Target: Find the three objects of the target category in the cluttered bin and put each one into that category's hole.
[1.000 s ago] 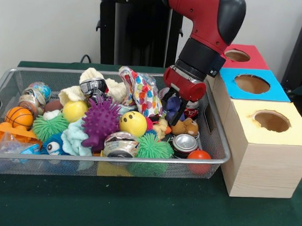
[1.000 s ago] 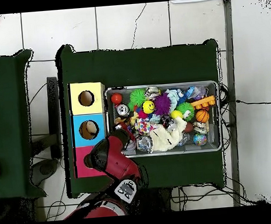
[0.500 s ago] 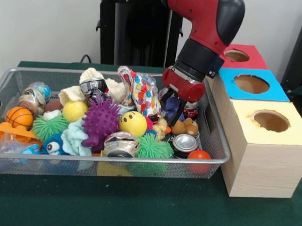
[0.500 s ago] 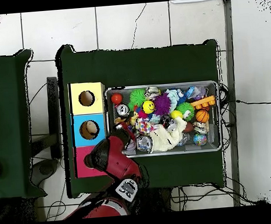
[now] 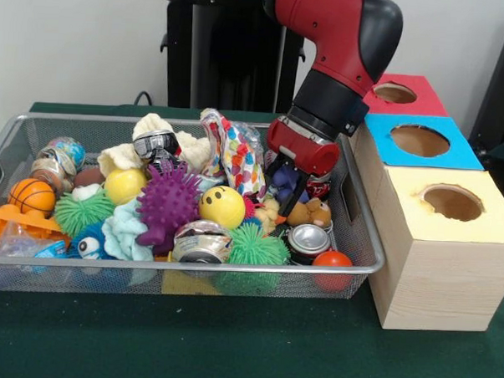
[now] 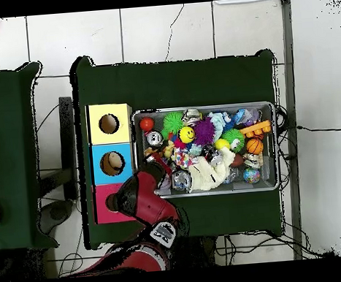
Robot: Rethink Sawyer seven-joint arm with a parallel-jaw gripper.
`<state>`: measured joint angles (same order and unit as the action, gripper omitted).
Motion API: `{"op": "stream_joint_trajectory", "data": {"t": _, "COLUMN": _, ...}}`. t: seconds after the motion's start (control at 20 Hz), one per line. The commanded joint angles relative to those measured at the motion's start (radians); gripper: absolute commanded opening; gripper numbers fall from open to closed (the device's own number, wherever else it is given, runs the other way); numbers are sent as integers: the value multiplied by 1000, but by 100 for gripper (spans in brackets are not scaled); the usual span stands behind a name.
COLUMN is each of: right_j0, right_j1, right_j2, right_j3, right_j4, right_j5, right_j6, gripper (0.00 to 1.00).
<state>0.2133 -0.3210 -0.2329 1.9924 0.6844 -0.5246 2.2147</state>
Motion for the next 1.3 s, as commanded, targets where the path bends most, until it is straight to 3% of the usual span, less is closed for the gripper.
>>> {"op": "stream_joint_trajectory", "data": {"t": 0.05, "right_j0": -16, "right_j1": 65, "right_j2": 170, "right_j3": -96, "right_j4": -29, "right_j5": -27, "right_j6": 279, "gripper": 100}}
{"op": "stream_joint_trajectory", "data": {"t": 0.35, "right_j0": 0, "right_j1": 64, "right_j2": 173, "right_j3": -112, "right_j4": 3, "right_j5": -38, "right_j6": 285, "gripper": 100}}
{"op": "stream_joint_trajectory", "data": {"t": 0.7, "right_j0": -15, "right_j1": 55, "right_j2": 190, "right_j3": -105, "right_j4": -18, "right_j5": -21, "right_j6": 294, "gripper": 100}}
{"op": "stream_joint_trajectory", "data": {"t": 1.0, "right_j0": -70, "right_j1": 4, "right_j2": 240, "right_j3": -65, "right_j4": -34, "right_j5": 160, "right_j6": 223, "gripper": 100}}
{"op": "stream_joint_trajectory", "data": {"t": 1.15, "right_j0": -103, "right_j1": -22, "right_j2": 273, "right_j3": -51, "right_j4": -15, "right_j5": 325, "right_j6": 154, "gripper": 100}}
{"op": "stream_joint_trajectory", "data": {"t": 1.3, "right_j0": -111, "right_j1": -35, "right_j2": 283, "right_j3": -48, "right_j4": -1, "right_j5": 392, "right_j6": 138, "gripper": 100}}
